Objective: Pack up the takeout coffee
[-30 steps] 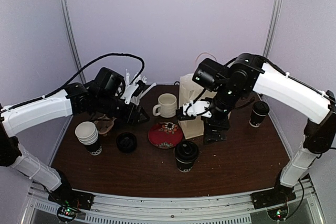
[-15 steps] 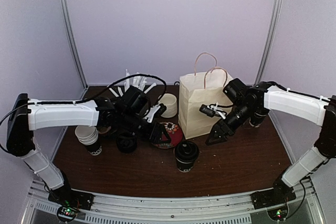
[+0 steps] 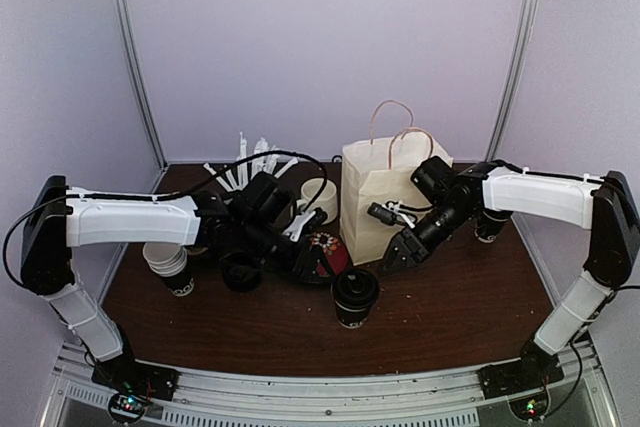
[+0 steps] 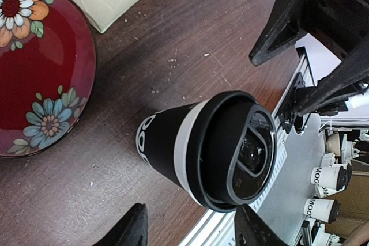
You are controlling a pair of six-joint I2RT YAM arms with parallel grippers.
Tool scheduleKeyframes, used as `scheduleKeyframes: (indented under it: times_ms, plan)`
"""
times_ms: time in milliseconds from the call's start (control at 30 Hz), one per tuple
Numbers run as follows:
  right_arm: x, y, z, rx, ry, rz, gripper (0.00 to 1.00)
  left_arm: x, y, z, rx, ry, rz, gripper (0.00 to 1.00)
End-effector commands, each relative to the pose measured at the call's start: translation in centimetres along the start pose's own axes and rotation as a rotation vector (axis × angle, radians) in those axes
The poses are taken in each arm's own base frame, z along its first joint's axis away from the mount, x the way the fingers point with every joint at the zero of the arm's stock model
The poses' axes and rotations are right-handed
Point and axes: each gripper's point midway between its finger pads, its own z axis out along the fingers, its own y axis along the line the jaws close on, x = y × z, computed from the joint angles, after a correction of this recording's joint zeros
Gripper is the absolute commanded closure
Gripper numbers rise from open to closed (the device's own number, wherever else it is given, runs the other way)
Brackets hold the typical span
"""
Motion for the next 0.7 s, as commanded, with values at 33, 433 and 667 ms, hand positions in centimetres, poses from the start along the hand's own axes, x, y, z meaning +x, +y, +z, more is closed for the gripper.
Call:
scheduleKeyframes:
  times_ms: [33, 433, 667]
  plan:
    - [-1.3, 1.0, 0.3, -0.035, -0.010, -0.024, 0.45, -1.3, -1.6, 0.4, 0.061, -0.027, 0.023, 0.48]
    - [-1.4, 0.9, 2.0, -0.034, 0.043, -0.018, 0.45, -0.7, -0.3, 1.6, 0.029, 0.004, 0.024, 0.48]
    - [-1.3, 0.5, 3.0, -0.021, 0.079, -0.012, 0.46, -0.2, 1.0, 2.0, -0.019, 0.025, 0.002, 0.49]
